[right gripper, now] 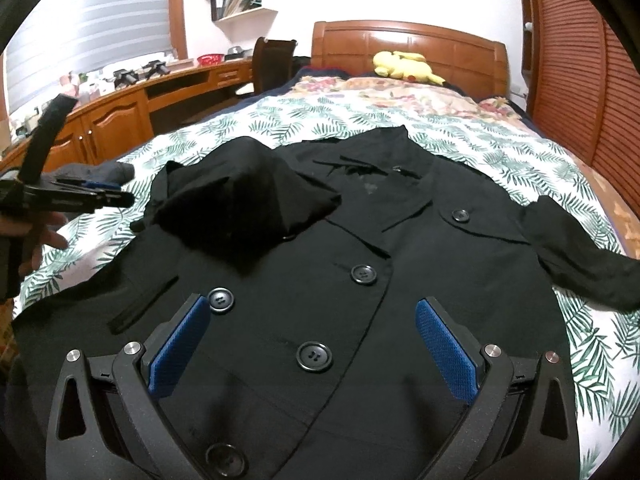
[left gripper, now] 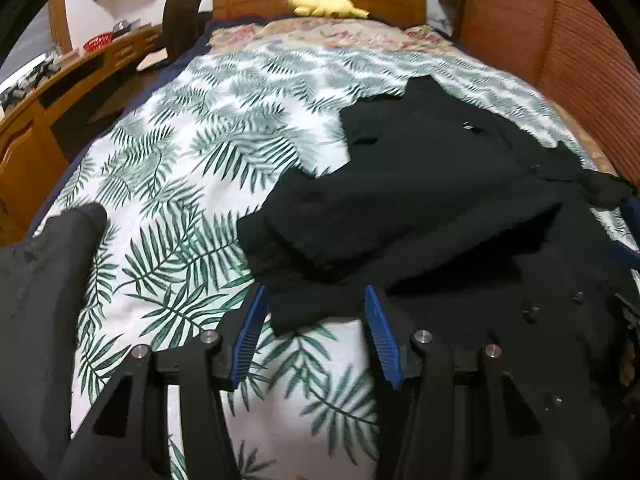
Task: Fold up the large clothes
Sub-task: 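Lift the sleeve with the left gripper and fold it across the coat body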
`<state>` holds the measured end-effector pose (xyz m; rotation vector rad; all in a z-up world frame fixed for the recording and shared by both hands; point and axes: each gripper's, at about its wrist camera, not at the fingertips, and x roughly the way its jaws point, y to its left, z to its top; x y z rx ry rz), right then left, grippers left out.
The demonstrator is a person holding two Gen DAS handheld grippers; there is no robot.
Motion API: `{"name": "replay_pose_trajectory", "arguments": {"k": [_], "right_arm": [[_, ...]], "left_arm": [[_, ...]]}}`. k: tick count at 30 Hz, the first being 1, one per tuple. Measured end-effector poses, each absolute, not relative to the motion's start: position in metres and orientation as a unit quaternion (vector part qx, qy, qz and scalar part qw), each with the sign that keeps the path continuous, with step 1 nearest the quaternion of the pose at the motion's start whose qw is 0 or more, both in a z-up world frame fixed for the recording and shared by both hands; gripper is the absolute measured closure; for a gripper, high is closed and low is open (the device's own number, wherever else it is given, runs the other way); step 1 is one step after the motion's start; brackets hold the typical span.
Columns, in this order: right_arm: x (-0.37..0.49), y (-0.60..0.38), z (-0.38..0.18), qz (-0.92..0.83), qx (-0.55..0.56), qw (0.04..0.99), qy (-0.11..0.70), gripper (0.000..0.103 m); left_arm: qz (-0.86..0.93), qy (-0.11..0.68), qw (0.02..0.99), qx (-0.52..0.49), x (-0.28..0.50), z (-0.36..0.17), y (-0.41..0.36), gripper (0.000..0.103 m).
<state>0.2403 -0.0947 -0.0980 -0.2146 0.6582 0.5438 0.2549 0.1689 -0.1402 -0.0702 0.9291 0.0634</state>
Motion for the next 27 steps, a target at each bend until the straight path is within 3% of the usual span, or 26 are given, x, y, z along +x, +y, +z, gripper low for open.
{"name": "replay_pose_trajectory", "arguments": {"k": [14, 27], "right_arm": [[0.248, -0.079, -0.108, 0.274, -0.115, 0.895, 0.333, 0.0], [0.249, -0.078, -0.11, 0.277, -0.116, 0.893, 0.335, 0.0]], "left_arm": [[0.041, 0.495, 0.867, -0.046, 0.28, -0.186, 0.183, 0.051], [0.039, 0.502, 0.862, -0.061, 0.284, -0.19, 0.188, 0.052]]}}
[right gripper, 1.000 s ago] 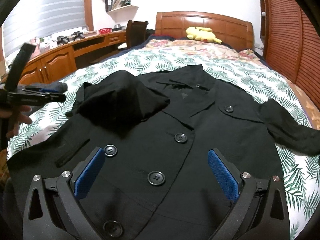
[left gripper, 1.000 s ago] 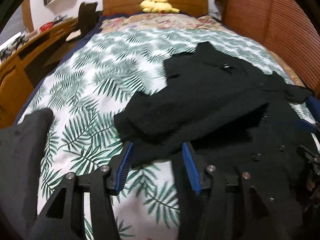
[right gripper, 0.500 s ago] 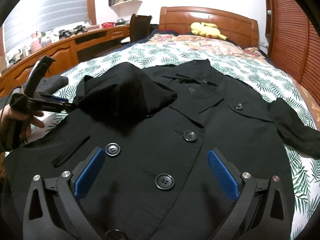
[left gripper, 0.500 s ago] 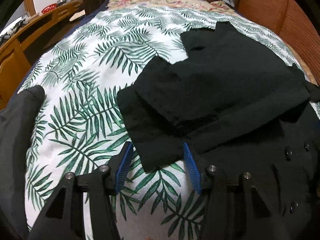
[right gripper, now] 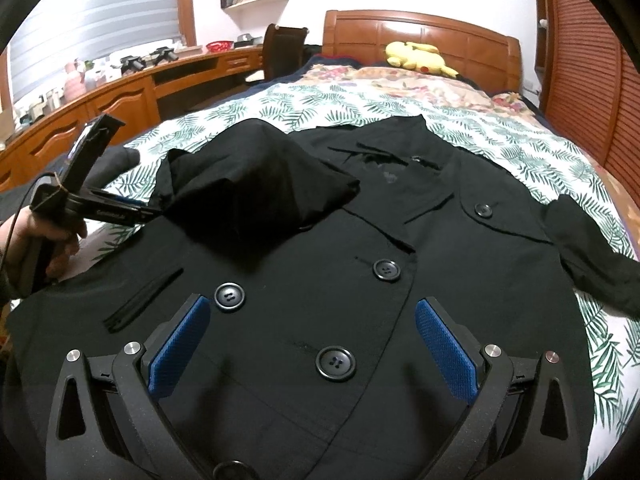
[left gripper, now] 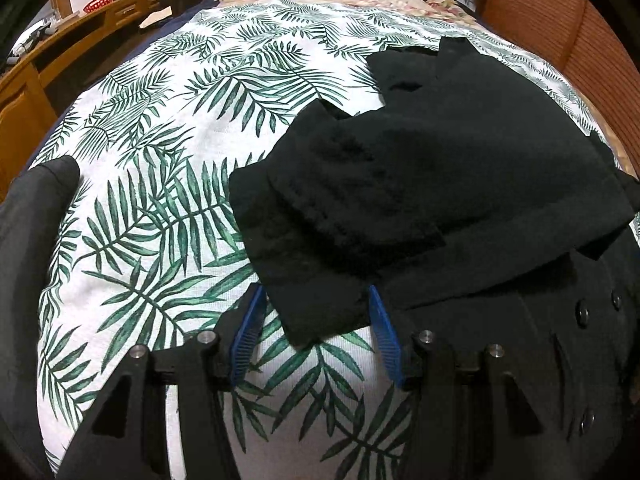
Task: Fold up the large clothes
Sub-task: 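Lift the sleeve with the left gripper and fold it across the coat body, then open the left gripper to release the sleeve onto the coat and withdraw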
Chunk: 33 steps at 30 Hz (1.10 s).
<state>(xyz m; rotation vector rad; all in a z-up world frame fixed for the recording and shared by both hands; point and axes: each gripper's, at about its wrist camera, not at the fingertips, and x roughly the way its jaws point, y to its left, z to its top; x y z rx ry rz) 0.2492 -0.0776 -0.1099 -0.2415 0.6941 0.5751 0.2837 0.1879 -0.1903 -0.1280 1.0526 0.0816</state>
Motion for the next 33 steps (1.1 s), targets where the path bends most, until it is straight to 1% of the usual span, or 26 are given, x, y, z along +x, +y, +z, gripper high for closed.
{"name": "replay_pose_trajectory", "arguments": {"k": [1, 2, 4, 7, 9, 13, 18, 22, 33], "right_arm": [[0.249, -0.078, -0.11, 0.278, -0.116, 0.893, 0.334, 0.0], [0.249, -0.079, -0.11, 0.278, -0.116, 0.893, 0.334, 0.0], [0.247, -0.08, -0.109, 0.278, -0.116, 0.894, 0.333, 0.0], [0.245, -0.084, -0.107, 0.277, -0.114, 0.895, 0.33, 0.0], [0.243, -0.087, -0.105, 0.276, -0.112, 0.896, 0.328, 0.0], [0.24, -0.095, -0.101, 0.273, -0.109, 0.899, 0.324, 0.0], [0.235, -0.111, -0.094, 0.266, -0.101, 0.904, 0.317, 0.0], [0.231, -0.126, -0.089, 0.257, -0.096, 0.909, 0.313, 0.0], [0.214, -0.179, -0.067, 0.224, -0.076, 0.926, 0.296, 0.0]], "left_arm": [[0.032, 0.501, 0.862, -0.068, 0.284, -0.19, 0.189, 0.06], [0.027, 0.501, 0.862, -0.075, 0.284, -0.189, 0.189, 0.062], [0.026, 0.502, 0.861, -0.076, 0.283, -0.186, 0.189, 0.077], [0.034, 0.493, 0.868, -0.054, 0.282, -0.175, 0.18, 0.088], [0.037, 0.479, 0.876, -0.048, 0.28, -0.164, 0.175, 0.09], [0.035, 0.433, 0.9, -0.026, 0.276, -0.124, 0.154, 0.092], [0.01, 0.382, 0.924, 0.001, 0.272, -0.073, 0.111, 0.092], [-0.021, 0.357, 0.934, 0.023, 0.268, -0.045, 0.07, 0.092], [-0.11, 0.323, 0.937, 0.071, 0.244, -0.011, -0.033, 0.092]]}}
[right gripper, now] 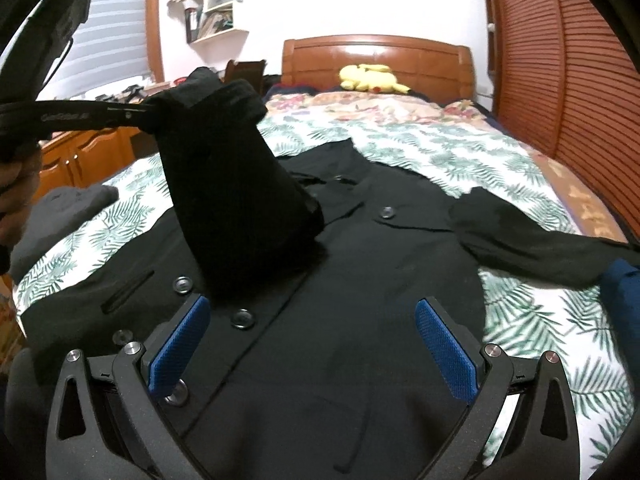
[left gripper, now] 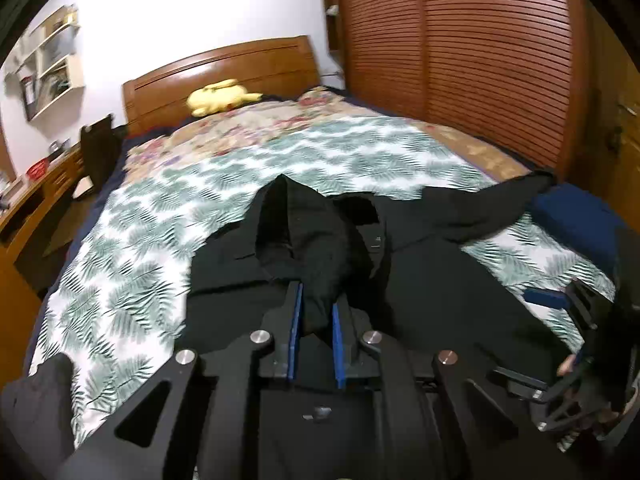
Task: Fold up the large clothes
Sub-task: 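Open the left gripper to release the sleeve onto the coat and withdraw, then move the right gripper to the cuff of the other black sleeve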
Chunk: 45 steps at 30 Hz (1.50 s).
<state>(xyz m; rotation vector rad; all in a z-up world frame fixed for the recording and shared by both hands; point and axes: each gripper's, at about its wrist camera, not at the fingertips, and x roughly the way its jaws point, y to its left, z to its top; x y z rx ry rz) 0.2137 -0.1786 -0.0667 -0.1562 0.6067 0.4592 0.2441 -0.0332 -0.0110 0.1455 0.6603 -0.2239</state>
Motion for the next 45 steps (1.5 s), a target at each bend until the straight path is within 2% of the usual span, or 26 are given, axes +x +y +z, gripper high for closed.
{"name": "replay_pose_trajectory", "arguments": {"k": [5, 9, 13, 19, 32, 37, 45], "right_arm": [[0.204, -0.2, -0.051, 0.209, -0.07, 0.932, 0.287, 0.0], [0.196, -0.214, -0.039, 0.198, -0.066, 0.937, 0.282, 0.0], [0.194, -0.226, -0.03, 0.188, -0.06, 0.94, 0.279, 0.0], [0.197, -0.231, -0.024, 0.181, -0.056, 0.943, 0.275, 0.0], [0.224, -0.218, -0.079, 0.177, -0.086, 0.915, 0.351, 0.0], [0.23, -0.228, -0.095, 0.159, -0.089, 0.912, 0.366, 0.0], [0.236, -0.238, -0.104, 0.149, -0.069, 0.912, 0.377, 0.0]], "left_arm": [[-0.151, 0.321, 0.931, 0.081, 0.227, -0.003, -0.071, 0.089], [-0.181, 0.308, 0.931, 0.079, 0.204, 0.009, -0.087, 0.081], [-0.208, 0.291, 0.931, 0.07, 0.18, 0.024, -0.091, 0.071], [-0.21, 0.289, 0.933, 0.047, 0.161, 0.023, -0.077, 0.063], [-0.14, 0.313, 0.939, 0.002, 0.158, -0.042, -0.007, 0.056], [-0.115, 0.312, 0.943, 0.003, 0.154, -0.057, 0.008, 0.052], [-0.099, 0.317, 0.943, -0.003, 0.153, -0.076, 0.015, 0.052]]}}
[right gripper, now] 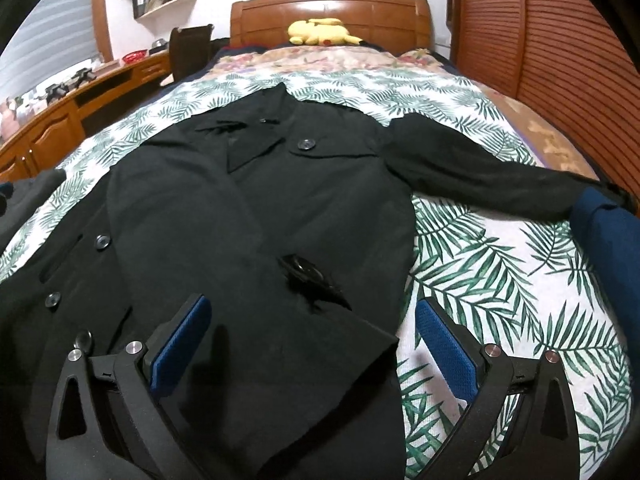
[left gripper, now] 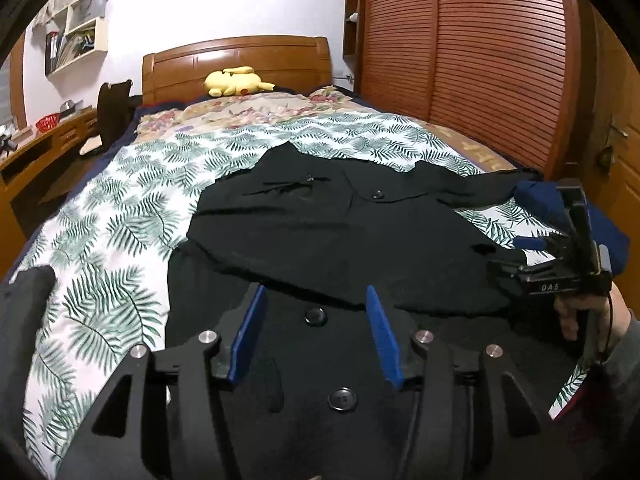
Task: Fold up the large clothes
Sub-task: 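Move the right gripper to the cuff of the other black sleeve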
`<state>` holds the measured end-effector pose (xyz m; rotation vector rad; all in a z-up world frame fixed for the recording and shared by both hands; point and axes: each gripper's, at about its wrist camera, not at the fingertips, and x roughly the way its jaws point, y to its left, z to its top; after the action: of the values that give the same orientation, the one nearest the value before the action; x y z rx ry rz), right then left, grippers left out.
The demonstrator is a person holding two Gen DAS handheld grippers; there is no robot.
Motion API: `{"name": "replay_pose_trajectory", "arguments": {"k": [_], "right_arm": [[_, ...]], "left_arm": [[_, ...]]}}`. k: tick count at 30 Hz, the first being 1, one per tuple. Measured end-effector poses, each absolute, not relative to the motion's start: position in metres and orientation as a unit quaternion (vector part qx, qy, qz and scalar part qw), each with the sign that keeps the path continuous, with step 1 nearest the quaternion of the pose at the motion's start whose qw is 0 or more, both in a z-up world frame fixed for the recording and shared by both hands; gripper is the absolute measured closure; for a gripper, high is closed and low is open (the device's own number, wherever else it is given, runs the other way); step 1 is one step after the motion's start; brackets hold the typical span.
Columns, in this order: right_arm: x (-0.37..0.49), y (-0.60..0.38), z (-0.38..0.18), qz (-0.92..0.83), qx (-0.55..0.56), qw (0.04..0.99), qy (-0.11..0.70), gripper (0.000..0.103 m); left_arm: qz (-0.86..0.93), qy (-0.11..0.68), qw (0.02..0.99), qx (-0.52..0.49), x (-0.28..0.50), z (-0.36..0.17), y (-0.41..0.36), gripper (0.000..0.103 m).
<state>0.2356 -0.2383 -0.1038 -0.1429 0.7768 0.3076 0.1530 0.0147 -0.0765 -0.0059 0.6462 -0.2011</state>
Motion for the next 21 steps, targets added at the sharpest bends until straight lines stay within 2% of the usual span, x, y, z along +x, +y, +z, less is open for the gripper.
{"name": "replay_pose_trajectory", "arguments": {"k": [6, 14, 17, 19, 21], "right_arm": [[0.234, -0.248, -0.101, 0.143, -0.059, 0.915, 0.374, 0.001], [0.232, -0.254, -0.107, 0.15, -0.062, 0.908, 0.387, 0.017], [0.231, -0.256, -0.108, 0.156, -0.056, 0.904, 0.394, 0.03], [0.228, -0.257, -0.11, 0.164, -0.056, 0.901, 0.397, 0.049], [0.226, -0.257, -0.111, 0.165, -0.059, 0.901, 0.398, 0.058]], "left_arm": [[-0.111, 0.327, 0.938, -0.004, 0.154, -0.091, 0.003, 0.052], [-0.13, 0.339, 0.932, -0.005, 0.16, -0.101, -0.022, 0.052], [-0.134, 0.338, 0.932, -0.001, 0.162, -0.101, -0.029, 0.052], [-0.136, 0.336, 0.932, -0.001, 0.163, -0.1, -0.033, 0.052], [-0.138, 0.336, 0.932, -0.001, 0.165, -0.1, -0.035, 0.052]]}}
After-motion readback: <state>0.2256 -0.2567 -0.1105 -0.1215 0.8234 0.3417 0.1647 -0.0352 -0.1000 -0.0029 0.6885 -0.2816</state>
